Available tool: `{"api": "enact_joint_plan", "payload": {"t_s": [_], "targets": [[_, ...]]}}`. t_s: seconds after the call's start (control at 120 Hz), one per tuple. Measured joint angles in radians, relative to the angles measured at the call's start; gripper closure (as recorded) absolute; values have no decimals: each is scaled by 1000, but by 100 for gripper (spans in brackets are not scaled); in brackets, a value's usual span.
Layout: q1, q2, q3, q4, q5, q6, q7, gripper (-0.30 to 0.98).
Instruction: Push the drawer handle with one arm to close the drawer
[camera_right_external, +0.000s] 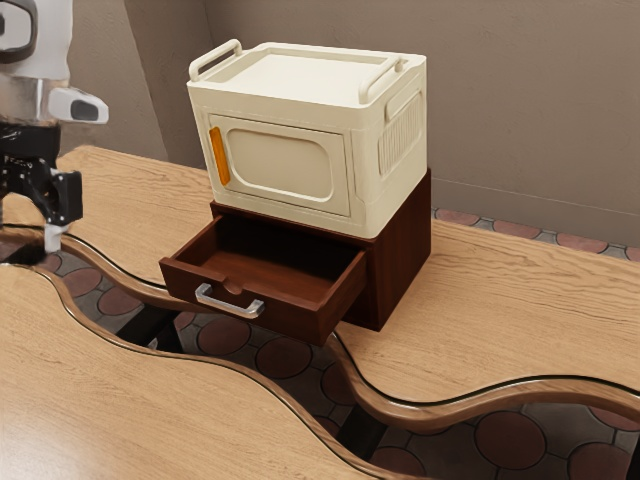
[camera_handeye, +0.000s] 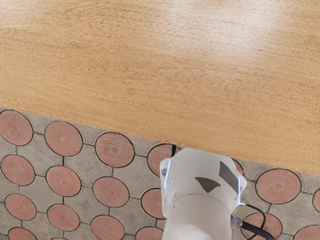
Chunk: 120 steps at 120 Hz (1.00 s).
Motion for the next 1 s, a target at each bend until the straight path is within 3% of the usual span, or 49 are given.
{"api": "enact_joint_plan", "payload": {"t_s": [0.15,0.25,0.35,0.517,0.617,0.817,1.0], "targets": [[-68,112,15,79,-12,215,-24,2],[-79,225,23,-93,-47,418,-60,2],[-99,340,25,-165,-75,600,-100,2],[-114,213,30,-464,-155,890,-164,2],[-140,206,31,-498,-149,1004,-193,2],[-159,187,31,-540,-39,1118,-189,3],[-154,217,37,-562,-139,1212,-153,3]]}}
